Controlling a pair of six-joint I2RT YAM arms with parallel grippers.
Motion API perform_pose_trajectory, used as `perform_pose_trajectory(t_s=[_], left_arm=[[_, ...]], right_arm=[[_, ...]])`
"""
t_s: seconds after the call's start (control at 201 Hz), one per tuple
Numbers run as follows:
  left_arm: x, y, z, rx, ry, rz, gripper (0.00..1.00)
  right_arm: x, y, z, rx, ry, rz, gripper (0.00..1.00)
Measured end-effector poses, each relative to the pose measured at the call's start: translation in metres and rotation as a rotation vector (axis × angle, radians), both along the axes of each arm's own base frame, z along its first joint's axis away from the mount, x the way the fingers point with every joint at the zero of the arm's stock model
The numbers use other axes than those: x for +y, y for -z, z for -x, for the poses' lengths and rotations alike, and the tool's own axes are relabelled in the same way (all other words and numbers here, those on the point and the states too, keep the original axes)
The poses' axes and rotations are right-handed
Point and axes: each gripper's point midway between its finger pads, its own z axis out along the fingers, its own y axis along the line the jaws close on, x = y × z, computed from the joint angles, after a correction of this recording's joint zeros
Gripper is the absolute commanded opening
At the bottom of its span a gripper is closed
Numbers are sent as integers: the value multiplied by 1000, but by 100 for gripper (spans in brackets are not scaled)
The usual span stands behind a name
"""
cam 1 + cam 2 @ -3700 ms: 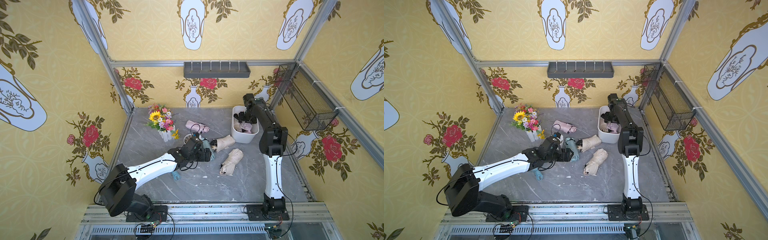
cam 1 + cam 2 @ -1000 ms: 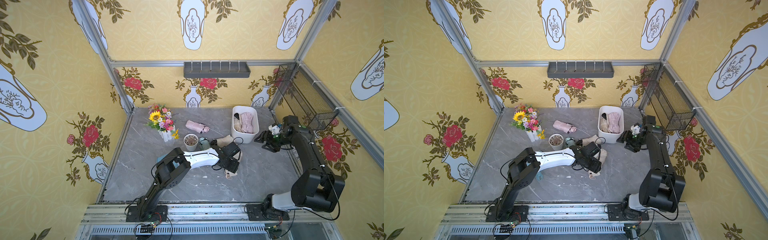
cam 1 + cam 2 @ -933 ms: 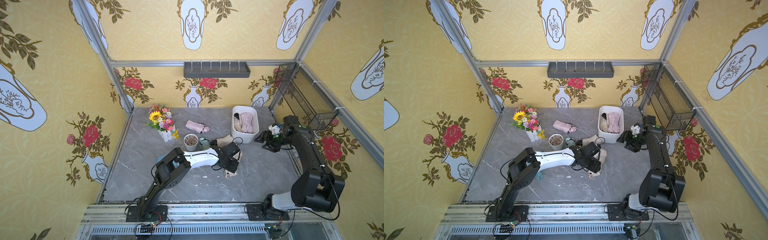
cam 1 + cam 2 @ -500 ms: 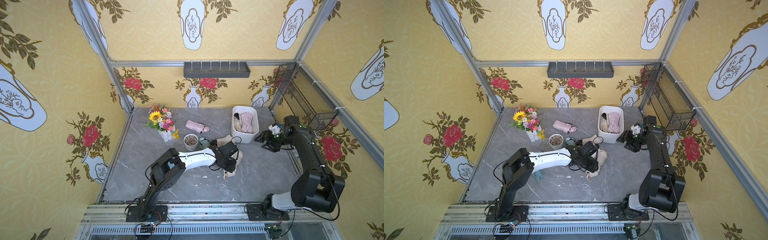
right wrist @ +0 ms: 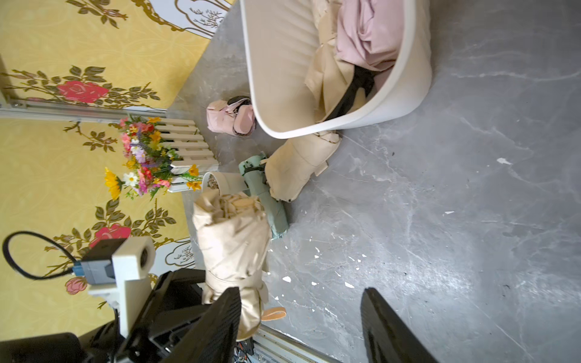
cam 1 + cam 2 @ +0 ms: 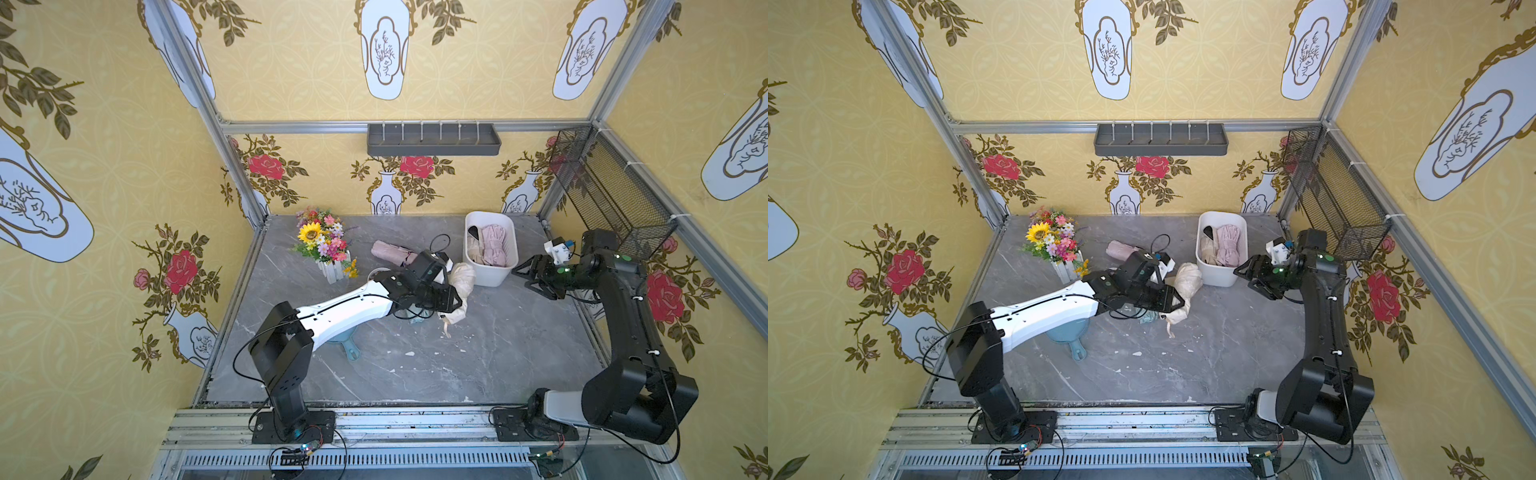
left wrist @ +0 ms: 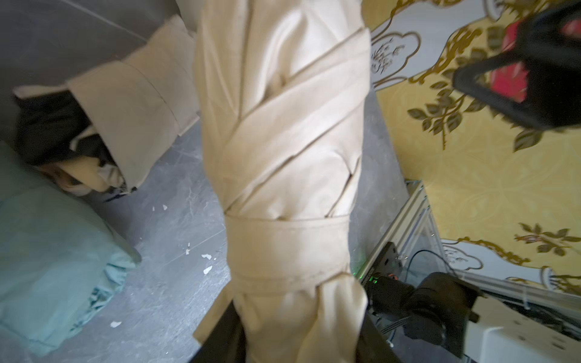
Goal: Put the umbrella into the storage box
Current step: Pick up the umbrella from the center of the board, then place the umbrella in the storage box.
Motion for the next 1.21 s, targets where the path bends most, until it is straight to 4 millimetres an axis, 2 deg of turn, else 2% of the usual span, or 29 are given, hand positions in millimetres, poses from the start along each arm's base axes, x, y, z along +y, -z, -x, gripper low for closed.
perform_pose_trajectory(t_s=[0.159, 0.304, 0.423, 0.602, 0.667, 0.856, 1.21], left_arm=[[24, -43, -27, -21, -82, 126, 16], [38, -60, -39, -1, -129, 225, 13], [41, -72, -43, 28, -144, 305, 12], [35, -92, -42, 17, -115, 385, 12], [35, -98, -40, 18, -103, 403, 12], [34, -109, -33, 5, -71, 464, 12], [28, -123, -24, 16, -9, 532, 8]], right_arm=[[18, -25, 1, -86, -39, -75, 65], [57, -47, 4, -158, -137, -120, 66], [97, -64, 8, -221, -242, -164, 67], [132, -73, 0, -257, -269, -244, 71], [139, -78, -4, -269, -261, -260, 75], [144, -81, -19, -282, -183, -297, 76], [171, -94, -22, -333, -208, -350, 78]])
